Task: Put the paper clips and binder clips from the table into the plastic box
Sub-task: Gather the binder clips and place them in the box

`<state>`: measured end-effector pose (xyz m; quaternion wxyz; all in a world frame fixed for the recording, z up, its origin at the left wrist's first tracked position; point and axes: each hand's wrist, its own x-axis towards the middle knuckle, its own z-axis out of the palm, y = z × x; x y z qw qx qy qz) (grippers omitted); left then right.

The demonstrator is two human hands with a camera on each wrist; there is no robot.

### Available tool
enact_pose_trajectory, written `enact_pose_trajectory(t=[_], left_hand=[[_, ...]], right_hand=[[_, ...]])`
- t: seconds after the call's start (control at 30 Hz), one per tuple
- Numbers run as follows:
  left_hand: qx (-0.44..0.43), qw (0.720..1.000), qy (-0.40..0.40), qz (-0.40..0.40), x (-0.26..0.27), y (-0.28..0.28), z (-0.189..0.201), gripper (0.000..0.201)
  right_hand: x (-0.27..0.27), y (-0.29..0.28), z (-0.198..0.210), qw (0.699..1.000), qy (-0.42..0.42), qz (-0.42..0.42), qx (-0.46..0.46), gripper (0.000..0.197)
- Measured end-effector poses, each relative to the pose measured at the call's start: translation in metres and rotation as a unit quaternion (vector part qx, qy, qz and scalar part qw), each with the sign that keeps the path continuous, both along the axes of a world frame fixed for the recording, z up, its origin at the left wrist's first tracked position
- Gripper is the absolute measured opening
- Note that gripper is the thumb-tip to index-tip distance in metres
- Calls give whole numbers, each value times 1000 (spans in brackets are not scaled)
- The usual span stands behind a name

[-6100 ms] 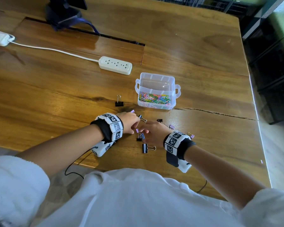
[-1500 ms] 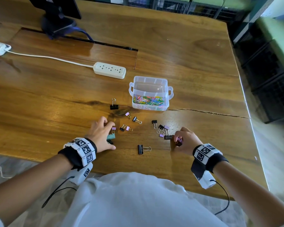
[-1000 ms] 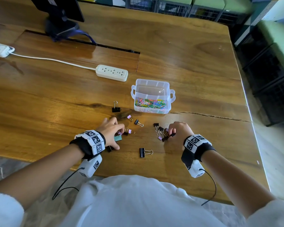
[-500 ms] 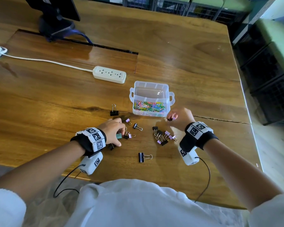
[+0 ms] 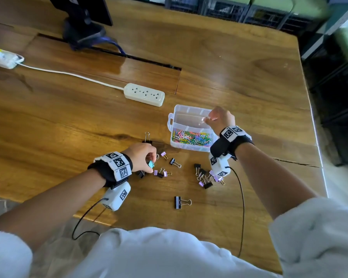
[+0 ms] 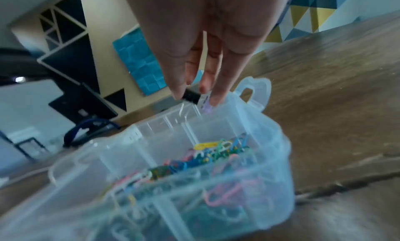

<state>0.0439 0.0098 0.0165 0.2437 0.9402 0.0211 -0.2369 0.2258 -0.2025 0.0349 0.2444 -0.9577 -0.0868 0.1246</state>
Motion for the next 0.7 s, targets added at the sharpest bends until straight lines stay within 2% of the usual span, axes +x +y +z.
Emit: enact_pose_trajectory(t=[0.1, 0.27, 0.47, 0.7], left_hand=[[-2, 1000, 4, 4, 3, 0, 1, 23], [-11, 1000, -8, 8, 12, 1, 8, 24], [-47, 998, -48, 12, 27, -3, 31, 23], [-63, 990, -123, -33, 58, -23, 56, 24]], right_hand=[[-6, 3, -8, 993, 37, 80, -78, 19], [-22, -3, -14, 984, 45, 148, -93, 26], [-48, -24, -12, 985, 46, 159, -45, 25], [-74, -38, -13, 988, 29, 152, -14, 22]])
